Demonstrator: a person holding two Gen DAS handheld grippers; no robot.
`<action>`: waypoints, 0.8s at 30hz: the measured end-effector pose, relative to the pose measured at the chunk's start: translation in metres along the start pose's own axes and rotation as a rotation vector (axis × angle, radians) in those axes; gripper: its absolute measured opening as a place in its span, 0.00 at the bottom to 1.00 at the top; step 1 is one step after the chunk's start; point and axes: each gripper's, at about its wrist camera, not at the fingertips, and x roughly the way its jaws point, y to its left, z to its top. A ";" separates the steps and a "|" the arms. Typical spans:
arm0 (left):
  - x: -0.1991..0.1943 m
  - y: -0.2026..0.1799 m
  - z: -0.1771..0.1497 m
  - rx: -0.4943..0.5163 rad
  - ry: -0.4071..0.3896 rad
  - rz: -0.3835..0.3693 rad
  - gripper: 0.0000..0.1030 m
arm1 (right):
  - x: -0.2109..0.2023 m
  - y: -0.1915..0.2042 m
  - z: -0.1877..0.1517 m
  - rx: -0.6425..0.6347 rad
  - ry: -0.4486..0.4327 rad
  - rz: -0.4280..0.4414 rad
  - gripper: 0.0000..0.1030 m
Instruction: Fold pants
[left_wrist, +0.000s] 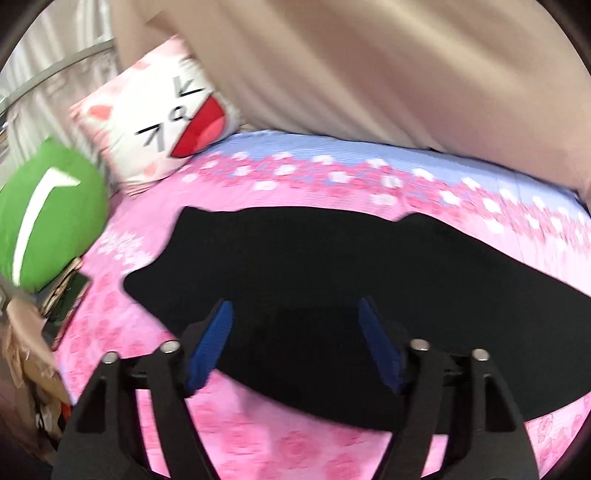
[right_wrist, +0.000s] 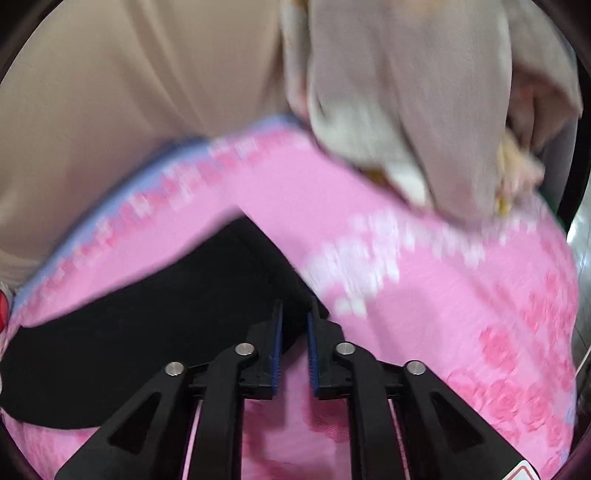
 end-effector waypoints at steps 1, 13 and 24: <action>0.005 -0.013 -0.004 0.022 0.000 -0.002 0.73 | -0.006 -0.003 0.001 0.017 -0.024 0.018 0.23; 0.026 -0.083 -0.048 0.153 -0.069 0.100 0.87 | -0.004 -0.002 0.000 0.049 -0.015 0.039 0.66; 0.033 -0.070 -0.050 0.077 -0.040 0.062 0.88 | -0.068 0.133 0.002 -0.157 -0.129 0.275 0.18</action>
